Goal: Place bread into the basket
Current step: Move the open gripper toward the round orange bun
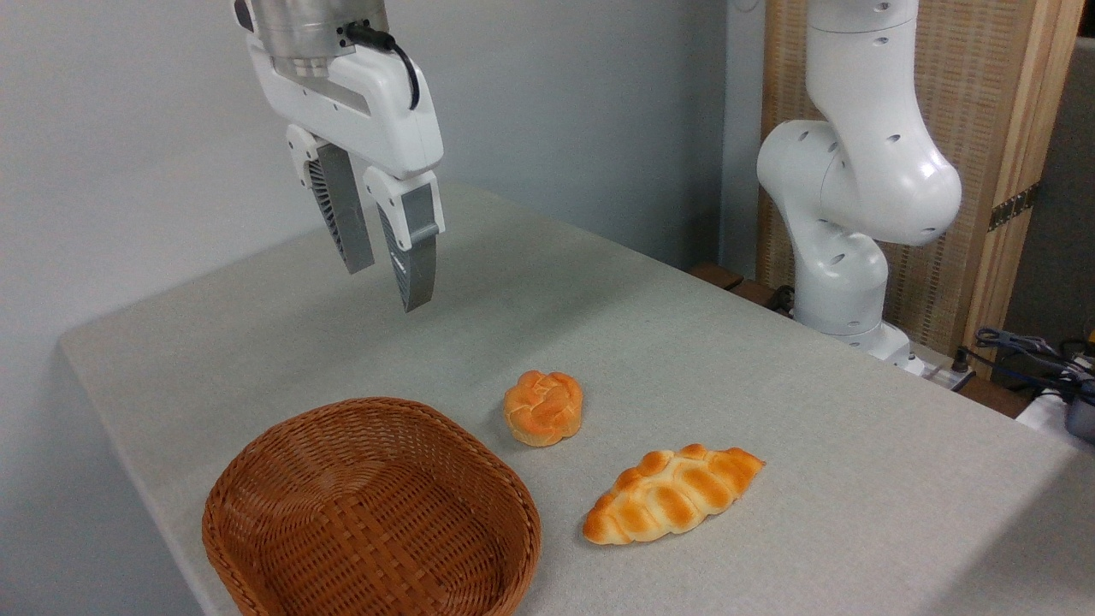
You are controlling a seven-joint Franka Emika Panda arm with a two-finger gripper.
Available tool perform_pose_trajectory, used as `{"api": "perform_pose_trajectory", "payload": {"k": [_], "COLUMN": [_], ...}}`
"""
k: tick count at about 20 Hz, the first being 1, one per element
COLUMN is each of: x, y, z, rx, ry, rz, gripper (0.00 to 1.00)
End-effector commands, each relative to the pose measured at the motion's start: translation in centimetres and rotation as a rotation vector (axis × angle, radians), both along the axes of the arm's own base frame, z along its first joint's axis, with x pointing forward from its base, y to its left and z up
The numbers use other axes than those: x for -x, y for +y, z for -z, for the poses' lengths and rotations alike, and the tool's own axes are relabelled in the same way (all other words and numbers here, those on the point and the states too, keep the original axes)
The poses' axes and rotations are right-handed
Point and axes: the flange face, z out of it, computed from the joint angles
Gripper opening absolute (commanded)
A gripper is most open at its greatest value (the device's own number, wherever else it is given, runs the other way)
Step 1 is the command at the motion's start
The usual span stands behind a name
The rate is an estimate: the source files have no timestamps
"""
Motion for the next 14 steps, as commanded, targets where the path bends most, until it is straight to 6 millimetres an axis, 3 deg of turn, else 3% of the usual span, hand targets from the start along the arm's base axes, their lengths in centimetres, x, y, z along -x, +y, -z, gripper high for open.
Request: {"api": "perform_pose_trajectory", "payload": {"k": [1,11,14], "x": [0.51,0.89,0.78], "y": [-1.52,-1.59,-0.82], "z": [0.91,0.94,0.95], "rx": [-0.013,-0.016,-0.017], "ry": [0.044,0.065,0.065], "rz": [0.018,0.023,0.015], "gripper": [1.0,1.0,1.0]}}
